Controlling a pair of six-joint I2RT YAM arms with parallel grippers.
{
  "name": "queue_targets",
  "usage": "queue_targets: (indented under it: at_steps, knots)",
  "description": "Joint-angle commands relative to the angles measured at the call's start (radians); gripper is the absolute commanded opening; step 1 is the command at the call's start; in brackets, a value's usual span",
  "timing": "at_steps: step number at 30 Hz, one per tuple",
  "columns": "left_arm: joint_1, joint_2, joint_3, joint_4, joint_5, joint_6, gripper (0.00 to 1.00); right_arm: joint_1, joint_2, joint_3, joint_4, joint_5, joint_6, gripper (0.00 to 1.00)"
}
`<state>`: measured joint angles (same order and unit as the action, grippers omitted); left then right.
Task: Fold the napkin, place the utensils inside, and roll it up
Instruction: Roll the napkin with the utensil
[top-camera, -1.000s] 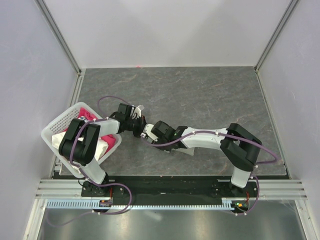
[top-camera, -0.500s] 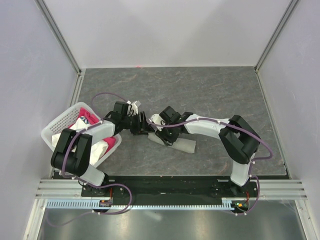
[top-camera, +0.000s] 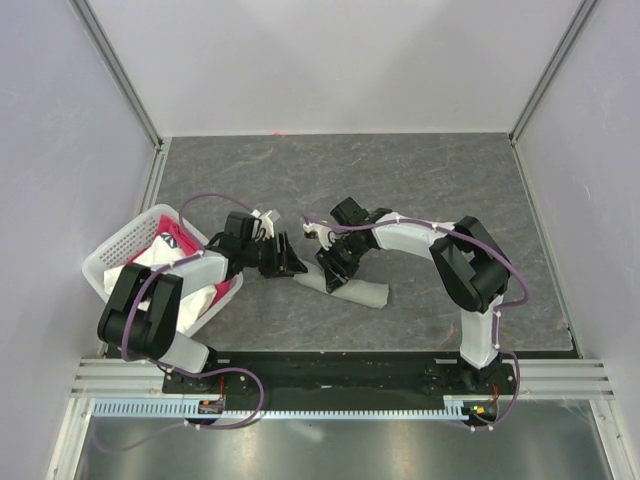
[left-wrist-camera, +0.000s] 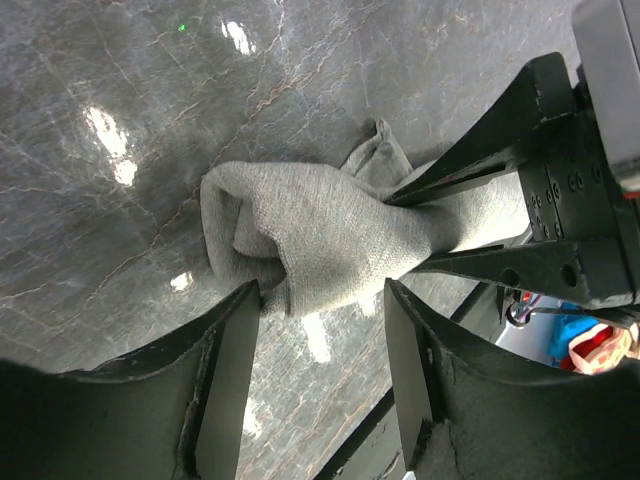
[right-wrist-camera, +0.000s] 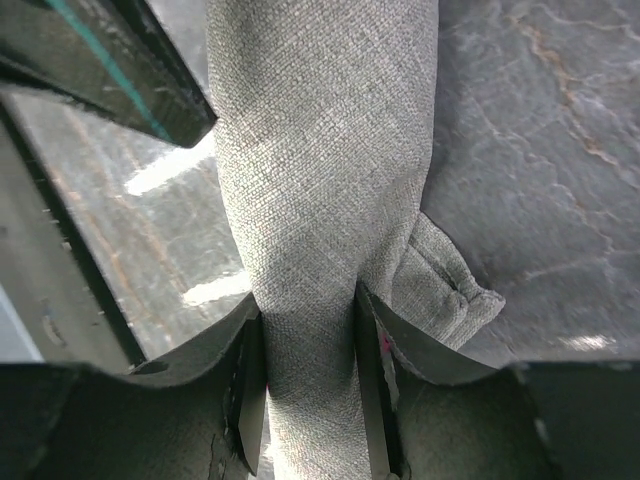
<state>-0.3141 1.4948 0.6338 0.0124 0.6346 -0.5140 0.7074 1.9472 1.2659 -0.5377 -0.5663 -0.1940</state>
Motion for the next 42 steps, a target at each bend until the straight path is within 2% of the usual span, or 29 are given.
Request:
queue_targets:
  at_steps: [1,7,10,13,14,16,17,18,21,23,24,27,32,33,36,42]
  knots:
    - [0.004,-0.019,-0.009,0.060,0.033,0.017,0.57,-0.009,0.068,-0.002,-0.064,-0.093,-0.004,0.44]
    - [0.004,0.002,-0.011,0.066,0.033,0.015,0.51,-0.031,0.108,0.026,-0.091,-0.144,-0.018,0.45]
    - [0.004,0.024,-0.009,0.074,0.040,0.015,0.43,-0.036,0.127,0.035,-0.099,-0.155,-0.024,0.44]
    - [0.004,0.033,-0.006,0.077,0.042,0.012,0.26,-0.042,0.142,0.043,-0.099,-0.164,-0.025,0.45]
    - [0.003,0.038,-0.005,0.077,0.040,0.014,0.17,-0.043,0.142,0.046,-0.099,-0.162,-0.024,0.45]
    - [0.003,0.045,0.004,0.070,0.040,0.011,0.10,-0.045,0.136,0.055,-0.096,-0.129,-0.013,0.46]
    - [0.004,0.050,0.010,0.066,0.040,0.011,0.04,-0.045,0.130,0.058,-0.097,-0.112,-0.012,0.48]
    - [0.003,0.054,0.021,0.054,0.039,0.006,0.02,-0.043,0.122,0.061,-0.094,-0.097,-0.002,0.54]
    - [0.004,0.074,0.050,0.022,0.033,0.002,0.02,-0.045,0.062,0.061,-0.064,-0.001,0.027,0.61]
    - [0.003,0.090,0.066,0.002,0.031,0.000,0.02,-0.043,-0.002,0.047,-0.039,0.072,0.045,0.69]
    - [0.003,0.102,0.079,-0.005,0.031,-0.001,0.02,-0.042,-0.026,0.040,-0.007,0.101,0.050,0.76]
    - [0.004,0.125,0.102,-0.031,0.039,-0.007,0.02,-0.014,-0.128,-0.014,0.063,0.192,0.064,0.86]
    - [0.003,0.165,0.132,-0.043,0.071,-0.012,0.02,0.084,-0.254,-0.121,0.119,0.422,0.039,0.91]
    - [0.003,0.173,0.132,-0.042,0.074,-0.014,0.02,0.133,-0.275,-0.143,0.130,0.510,0.033,0.91]
    - [0.004,0.179,0.136,-0.045,0.079,-0.015,0.02,0.199,-0.283,-0.158,0.148,0.598,0.024,0.92]
    - [0.004,0.180,0.144,-0.043,0.080,-0.020,0.02,0.239,-0.206,-0.146,0.151,0.671,0.018,0.91]
